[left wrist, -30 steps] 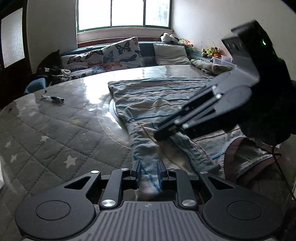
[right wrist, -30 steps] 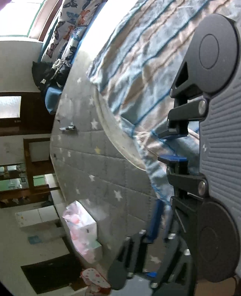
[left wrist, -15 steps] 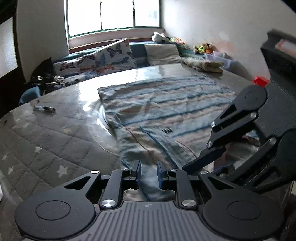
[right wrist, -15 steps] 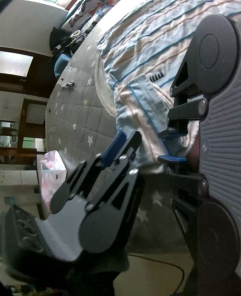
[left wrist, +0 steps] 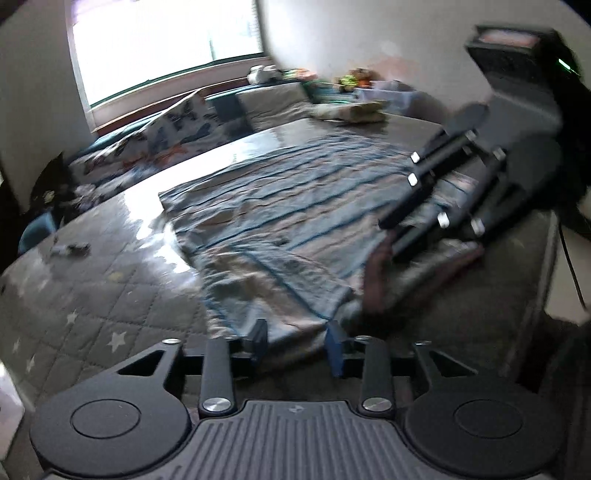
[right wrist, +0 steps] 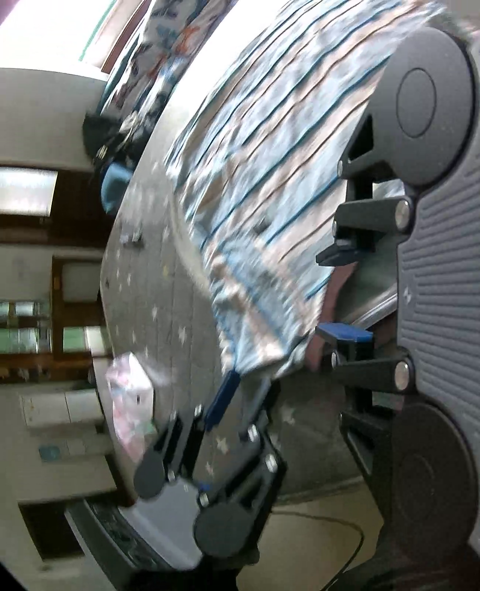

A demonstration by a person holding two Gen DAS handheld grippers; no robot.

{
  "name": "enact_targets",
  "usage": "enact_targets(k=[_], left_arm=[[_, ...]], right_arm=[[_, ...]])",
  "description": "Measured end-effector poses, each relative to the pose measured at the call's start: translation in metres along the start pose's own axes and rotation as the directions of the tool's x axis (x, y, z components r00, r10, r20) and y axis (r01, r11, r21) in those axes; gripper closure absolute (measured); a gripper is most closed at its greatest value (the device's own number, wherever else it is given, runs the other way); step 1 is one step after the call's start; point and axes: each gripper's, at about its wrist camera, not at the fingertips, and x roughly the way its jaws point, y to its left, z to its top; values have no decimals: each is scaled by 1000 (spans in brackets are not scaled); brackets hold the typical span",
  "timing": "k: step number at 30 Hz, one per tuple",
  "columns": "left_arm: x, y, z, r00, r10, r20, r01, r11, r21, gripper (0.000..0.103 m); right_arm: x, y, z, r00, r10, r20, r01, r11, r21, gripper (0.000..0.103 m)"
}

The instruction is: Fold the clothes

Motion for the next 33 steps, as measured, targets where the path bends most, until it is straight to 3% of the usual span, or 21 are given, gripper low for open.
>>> enact_targets(k=[8,10,11,13,14,16,21,27,33], left_arm=[[16,-24,-2,1000,-15,13,12,985,169,57],[20,-27,0,1000,-19,15,16,981,193,58],[22,-27,0,1000,-22,14,19,980,199,60],[25,-29,0,999,-29,14,26,978,208,77],[26,-29,0,999,-33,13,29,977,212,81],[26,-29,2,999,-33,23,27,979,203,90],[25,-18,18,998,-10,58,3,992,126,98],[27,0,38,998,5,66,-6,1000,17,99],[37,9,50,998,17,59,-15,999,-33,101]], right_arm=[[-44,-14,-42,990,-129,-51,133,987,89,59],[-53,-16,-51,984,-161,-73,168,981,94,53],[-57,-17,-56,981,-177,-84,185,978,96,53],[-65,-18,-65,974,-203,-105,213,972,97,52],[-68,-18,-69,970,-213,-115,225,970,95,51],[-72,-18,-77,963,-234,-131,246,966,80,49],[-73,-18,-88,949,-279,-144,285,958,21,46],[-66,-19,-99,941,-309,-137,308,951,-35,46],[-62,-21,-103,928,-363,-86,360,931,-51,53]])
